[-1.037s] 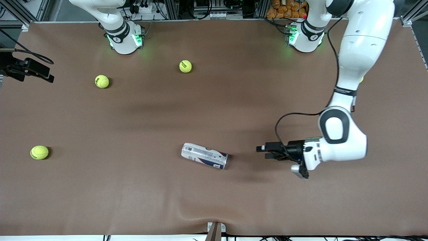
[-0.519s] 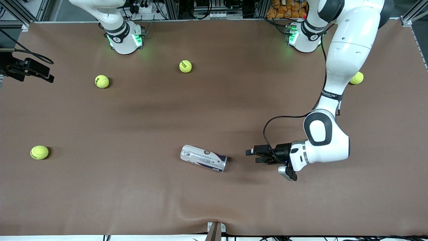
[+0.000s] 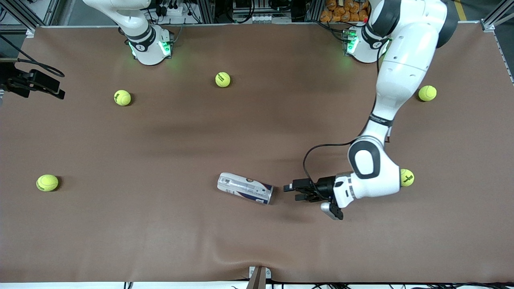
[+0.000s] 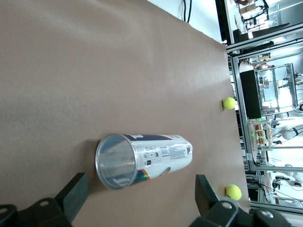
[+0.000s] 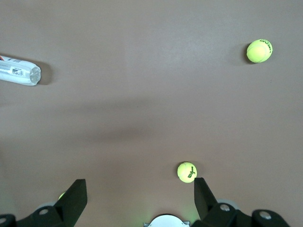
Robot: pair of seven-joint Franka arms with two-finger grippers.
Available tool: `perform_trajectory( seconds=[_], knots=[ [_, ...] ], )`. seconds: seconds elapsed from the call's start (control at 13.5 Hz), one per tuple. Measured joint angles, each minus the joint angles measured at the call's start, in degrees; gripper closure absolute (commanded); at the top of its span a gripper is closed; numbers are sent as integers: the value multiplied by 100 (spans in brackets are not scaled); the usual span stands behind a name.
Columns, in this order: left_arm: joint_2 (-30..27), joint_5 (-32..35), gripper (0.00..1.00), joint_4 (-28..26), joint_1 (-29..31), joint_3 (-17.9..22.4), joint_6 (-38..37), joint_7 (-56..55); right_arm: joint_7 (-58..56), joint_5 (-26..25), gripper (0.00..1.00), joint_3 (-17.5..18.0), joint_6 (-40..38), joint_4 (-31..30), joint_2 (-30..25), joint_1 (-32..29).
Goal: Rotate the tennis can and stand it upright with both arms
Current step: 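Reach the left gripper down to the lying can's body, then close the left gripper around the can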
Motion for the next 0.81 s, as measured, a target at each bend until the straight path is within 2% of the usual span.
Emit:
perform_trajectory(
  seconds=[0.44,0.81],
  knots=[
    [306,-58,0,313,-433,-16,629,95,0,0,0,0,0,1,0,0],
    [574,-196,0,482,-533,-24,721,95,0,0,0,0,0,1,0,0]
  ],
)
